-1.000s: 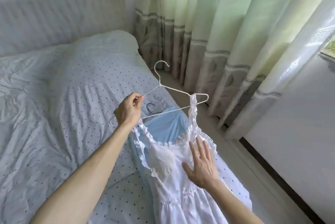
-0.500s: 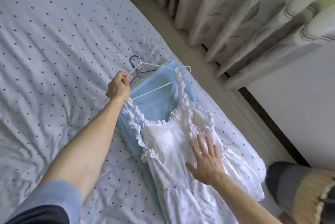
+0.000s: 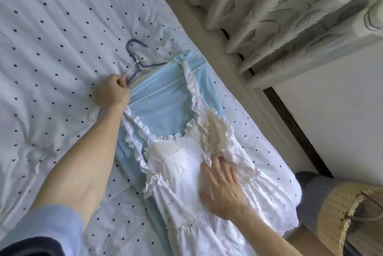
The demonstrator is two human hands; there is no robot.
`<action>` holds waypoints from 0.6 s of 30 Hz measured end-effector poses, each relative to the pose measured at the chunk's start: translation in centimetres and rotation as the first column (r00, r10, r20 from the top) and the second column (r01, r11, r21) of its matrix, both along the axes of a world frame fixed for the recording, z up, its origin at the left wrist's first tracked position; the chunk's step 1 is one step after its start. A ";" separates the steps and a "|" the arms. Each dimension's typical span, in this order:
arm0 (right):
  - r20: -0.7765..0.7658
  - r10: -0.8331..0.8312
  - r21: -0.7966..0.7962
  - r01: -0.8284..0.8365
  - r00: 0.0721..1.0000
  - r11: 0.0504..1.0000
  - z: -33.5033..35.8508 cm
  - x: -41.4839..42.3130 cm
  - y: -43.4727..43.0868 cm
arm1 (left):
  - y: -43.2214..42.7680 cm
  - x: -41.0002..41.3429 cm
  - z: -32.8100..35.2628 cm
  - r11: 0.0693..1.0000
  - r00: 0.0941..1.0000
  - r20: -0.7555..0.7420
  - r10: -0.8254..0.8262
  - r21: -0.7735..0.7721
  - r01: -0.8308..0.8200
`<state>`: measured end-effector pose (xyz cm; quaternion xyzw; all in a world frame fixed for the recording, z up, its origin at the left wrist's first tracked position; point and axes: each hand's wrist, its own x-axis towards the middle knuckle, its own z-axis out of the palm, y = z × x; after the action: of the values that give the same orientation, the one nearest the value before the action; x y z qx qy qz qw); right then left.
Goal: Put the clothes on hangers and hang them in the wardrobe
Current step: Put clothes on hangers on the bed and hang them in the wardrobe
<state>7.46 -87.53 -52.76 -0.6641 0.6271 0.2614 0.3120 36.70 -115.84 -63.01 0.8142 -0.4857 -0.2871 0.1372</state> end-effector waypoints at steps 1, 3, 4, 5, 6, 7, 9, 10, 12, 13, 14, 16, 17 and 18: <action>0.005 0.005 -0.002 -0.005 1.000 1.000 0.4 -0.1 -0.2 | 0.1 -0.1 0.4 1.000 1.000 0.017 -0.027 0.005 0.027; 0.016 0.009 -0.026 -0.009 1.000 1.000 1.0 -0.2 -0.5 | 0.3 0.0 1.2 0.999 0.997 -0.070 -0.039 0.033 0.041; 0.016 0.010 -0.032 -0.010 1.000 0.999 1.4 -0.3 -0.6 | 0.5 0.3 1.6 0.997 0.991 -0.127 -0.047 0.054 0.054; 0.013 0.008 -0.028 -0.007 1.000 1.000 1.7 -0.3 -0.7 | 0.7 0.6 2.1 0.994 0.984 -0.166 -0.061 0.083 0.076; 0.013 0.001 -0.017 0.000 1.000 1.000 2.2 -0.4 -0.7 | 1.0 0.9 2.7 0.988 0.979 -0.183 -0.085 0.116 0.107; 0.014 -0.012 -0.004 0.012 1.000 1.000 2.8 -0.3 -0.7 | 1.3 1.2 3.3 0.980 0.979 -0.177 -0.101 0.151 0.128; 0.029 -0.046 0.000 0.046 0.999 0.999 4.4 -0.4 -0.5 | 2.2 1.1 5.7 0.971 0.982 -0.135 -0.130 0.182 0.154; 0.044 -0.068 -0.013 0.069 0.997 0.998 5.5 -0.5 -0.4 | 2.8 1.0 7.0 0.969 0.983 -0.113 -0.145 0.187 0.164; 0.079 -0.120 -0.047 0.124 0.990 0.991 7.9 -0.8 0.3 | 4.6 0.0 9.9 0.960 0.980 -0.081 -0.181 0.202 0.194; 0.094 -0.146 -0.064 0.152 0.985 0.986 9.4 -1.1 0.8 | 5.8 -0.7 11.4 0.954 0.975 -0.082 -0.206 0.205 0.219; 0.110 -0.170 -0.080 0.179 0.979 0.981 10.8 -1.5 1.4 | 7.2 -1.6 12.8 0.948 0.967 -0.092 -0.238 0.196 0.252; 0.152 -0.235 -0.129 0.255 0.960 0.958 13.8 -2.6 2.7 | 10.3 -3.9 15.8 0.924 0.939 -0.124 -0.321 0.175 0.339; 0.180 -0.283 -0.162 0.312 0.942 0.936 15.4 -3.3 3.5 | 12.1 -5.4 17.5 0.903 0.916 -0.148 -0.373 0.170 0.395; 0.209 -0.332 -0.195 0.372 0.920 0.908 17.2 -4.1 4.4 | 14.0 -7.1 19.3 0.873 0.885 -0.171 -0.434 0.164 0.460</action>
<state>3.39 -83.16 -35.59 -0.5913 0.7338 0.0681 0.3273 29.56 -101.84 -43.66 0.6689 -0.6198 -0.4101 0.0158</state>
